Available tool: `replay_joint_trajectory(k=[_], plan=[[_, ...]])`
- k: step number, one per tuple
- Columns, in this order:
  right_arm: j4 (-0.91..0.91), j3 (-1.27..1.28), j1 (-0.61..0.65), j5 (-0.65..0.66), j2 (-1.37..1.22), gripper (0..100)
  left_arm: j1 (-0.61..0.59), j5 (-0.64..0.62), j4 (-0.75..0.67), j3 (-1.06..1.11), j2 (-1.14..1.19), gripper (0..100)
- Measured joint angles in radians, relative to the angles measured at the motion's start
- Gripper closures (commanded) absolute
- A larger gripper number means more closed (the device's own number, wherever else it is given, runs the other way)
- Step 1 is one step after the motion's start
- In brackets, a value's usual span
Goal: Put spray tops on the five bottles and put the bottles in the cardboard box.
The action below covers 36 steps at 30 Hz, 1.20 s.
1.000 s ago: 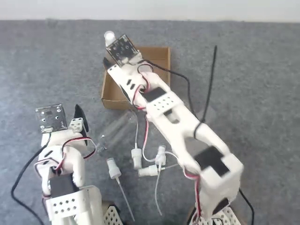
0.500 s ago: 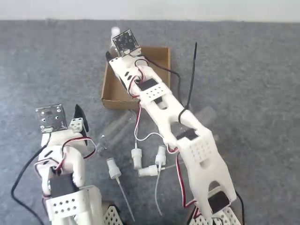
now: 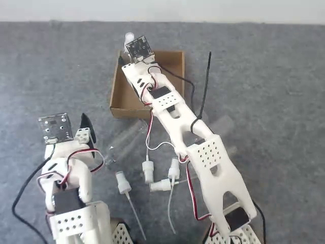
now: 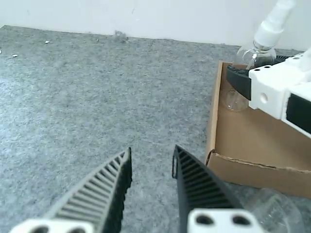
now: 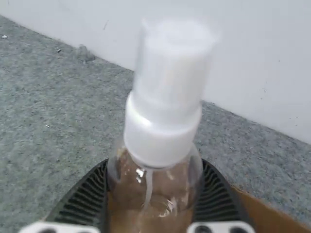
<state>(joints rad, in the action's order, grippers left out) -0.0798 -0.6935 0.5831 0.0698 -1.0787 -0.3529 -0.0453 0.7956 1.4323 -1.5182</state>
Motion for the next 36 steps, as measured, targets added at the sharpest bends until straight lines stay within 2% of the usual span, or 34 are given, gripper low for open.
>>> replay_joint_trajectory(k=[6, 12, 15, 36], plan=[[-0.084, -0.052, 0.000, -0.002, 0.000, 98.1, 0.000, 0.000, 0.000, 0.000, 0.000, 87], [-0.169, -0.087, 0.000, -0.002, 0.000, 79.6, 0.000, 0.000, 0.000, 0.000, 0.000, 87], [-0.184, -0.091, 0.002, -0.002, 0.000, 74.3, 0.000, 0.000, 0.000, 0.000, 0.000, 87], [-0.207, -0.089, 0.002, -0.006, -0.002, 72.7, 0.000, 0.000, 0.000, 0.000, 0.000, 87]])
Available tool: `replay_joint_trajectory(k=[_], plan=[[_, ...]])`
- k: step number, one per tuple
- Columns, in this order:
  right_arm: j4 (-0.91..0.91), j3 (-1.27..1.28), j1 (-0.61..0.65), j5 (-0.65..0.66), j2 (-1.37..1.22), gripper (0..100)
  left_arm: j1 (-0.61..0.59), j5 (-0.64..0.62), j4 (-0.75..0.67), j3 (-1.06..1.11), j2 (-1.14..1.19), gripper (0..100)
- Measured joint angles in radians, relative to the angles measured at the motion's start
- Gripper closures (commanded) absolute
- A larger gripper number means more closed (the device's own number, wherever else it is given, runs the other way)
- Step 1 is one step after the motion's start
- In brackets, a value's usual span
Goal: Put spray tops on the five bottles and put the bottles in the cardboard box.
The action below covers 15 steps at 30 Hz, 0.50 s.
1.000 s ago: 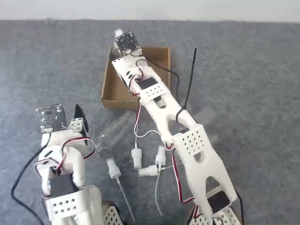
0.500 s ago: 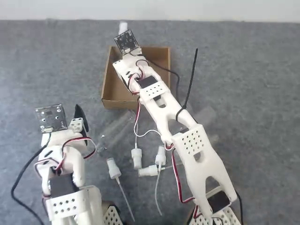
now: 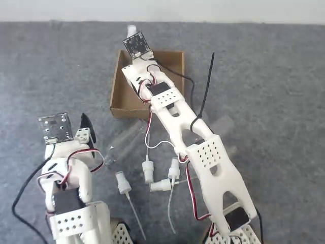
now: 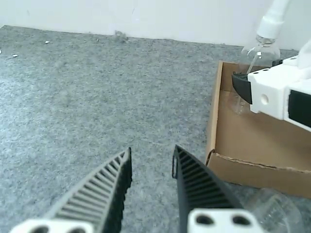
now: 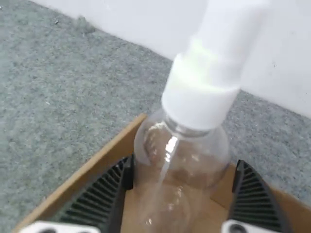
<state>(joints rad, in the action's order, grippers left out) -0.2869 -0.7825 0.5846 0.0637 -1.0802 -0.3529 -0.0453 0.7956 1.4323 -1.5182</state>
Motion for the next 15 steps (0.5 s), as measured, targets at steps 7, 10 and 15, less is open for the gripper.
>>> replay_joint_trajectory(k=[7, 10, 15], plan=[[-0.187, -0.017, 0.000, -0.002, 0.000, 72.7, 0.000, 0.000, 0.000, 0.000, 0.000, 87], [-0.233, -0.017, 0.000, -0.002, 0.002, 72.7, 0.000, 0.000, 0.000, 0.000, 0.000, 87], [-0.316, -0.017, 0.000, -0.002, 0.026, 73.0, 0.000, 0.000, 0.000, 0.000, 0.000, 87]])
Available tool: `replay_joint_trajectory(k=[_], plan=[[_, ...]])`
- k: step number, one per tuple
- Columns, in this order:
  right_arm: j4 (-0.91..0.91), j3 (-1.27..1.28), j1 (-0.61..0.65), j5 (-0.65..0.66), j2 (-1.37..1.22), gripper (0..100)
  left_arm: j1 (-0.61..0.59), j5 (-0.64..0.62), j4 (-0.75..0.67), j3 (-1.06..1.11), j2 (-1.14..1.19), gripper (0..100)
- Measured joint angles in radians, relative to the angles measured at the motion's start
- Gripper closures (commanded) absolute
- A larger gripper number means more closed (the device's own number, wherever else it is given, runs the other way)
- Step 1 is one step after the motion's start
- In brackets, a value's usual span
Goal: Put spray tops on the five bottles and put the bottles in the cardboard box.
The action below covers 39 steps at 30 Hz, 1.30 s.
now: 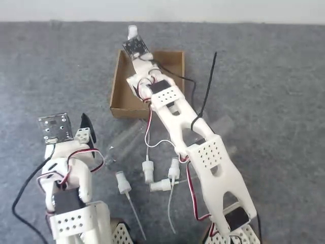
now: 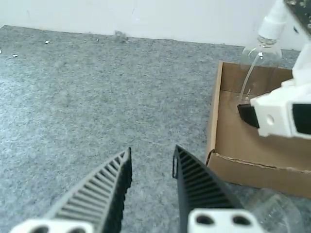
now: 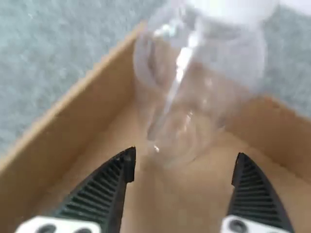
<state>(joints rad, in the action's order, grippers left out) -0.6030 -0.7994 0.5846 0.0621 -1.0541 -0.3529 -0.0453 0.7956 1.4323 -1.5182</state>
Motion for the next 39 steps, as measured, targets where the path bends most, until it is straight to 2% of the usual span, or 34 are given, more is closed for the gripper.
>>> replay_joint_trajectory(k=[8, 13, 16, 28, 39], plan=[[-0.192, 0.000, 0.000, 0.000, 0.101, 74.5, 0.000, 0.000, 0.000, 0.000, 0.000, 87], [-0.221, 0.000, 0.000, 0.000, 0.101, 89.0, 0.000, 0.000, 0.000, 0.000, 0.000, 87], [-0.210, 0.000, 0.000, 0.000, 0.101, 92.8, 0.000, 0.000, 0.000, 0.000, 0.000, 87], [-0.017, -0.006, 0.000, 0.000, 0.009, 93.2, 0.000, 0.000, 0.000, 0.000, 0.000, 87], [-0.037, -0.008, 0.000, 0.000, 0.002, 92.9, 0.000, 0.000, 0.000, 0.000, 0.000, 87]])
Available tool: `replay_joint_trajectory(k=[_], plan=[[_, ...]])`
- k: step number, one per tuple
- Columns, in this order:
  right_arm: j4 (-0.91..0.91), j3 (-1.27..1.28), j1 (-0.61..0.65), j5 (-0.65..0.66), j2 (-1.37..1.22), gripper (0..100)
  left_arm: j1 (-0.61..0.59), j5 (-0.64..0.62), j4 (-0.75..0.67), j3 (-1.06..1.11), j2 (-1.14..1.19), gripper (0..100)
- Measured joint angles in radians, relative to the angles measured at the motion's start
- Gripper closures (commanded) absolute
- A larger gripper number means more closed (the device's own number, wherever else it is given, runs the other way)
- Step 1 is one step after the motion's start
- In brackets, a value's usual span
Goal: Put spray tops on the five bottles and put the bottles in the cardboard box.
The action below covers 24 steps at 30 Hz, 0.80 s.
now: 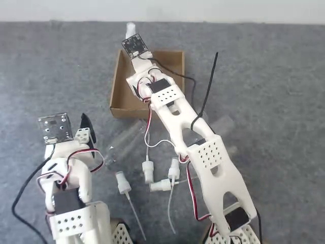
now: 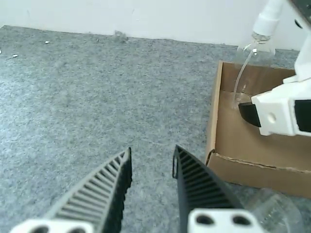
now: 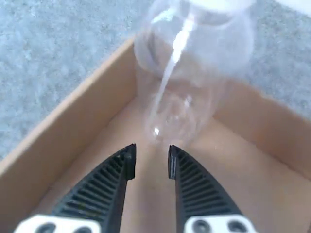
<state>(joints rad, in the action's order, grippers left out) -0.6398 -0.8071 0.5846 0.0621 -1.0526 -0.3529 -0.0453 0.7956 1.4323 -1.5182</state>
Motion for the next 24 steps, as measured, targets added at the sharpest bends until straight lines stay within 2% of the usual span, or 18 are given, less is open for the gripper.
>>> replay_joint_trajectory(k=[16, 24], plan=[[-0.296, -0.021, 0.006, 0.000, 0.117, 93.2, 0.000, 0.000, 0.000, 0.000, 0.000, 87], [-0.514, -0.021, 0.034, 0.003, 0.296, 93.2, -0.006, 0.000, -0.097, 0.063, 0.000, 87]])
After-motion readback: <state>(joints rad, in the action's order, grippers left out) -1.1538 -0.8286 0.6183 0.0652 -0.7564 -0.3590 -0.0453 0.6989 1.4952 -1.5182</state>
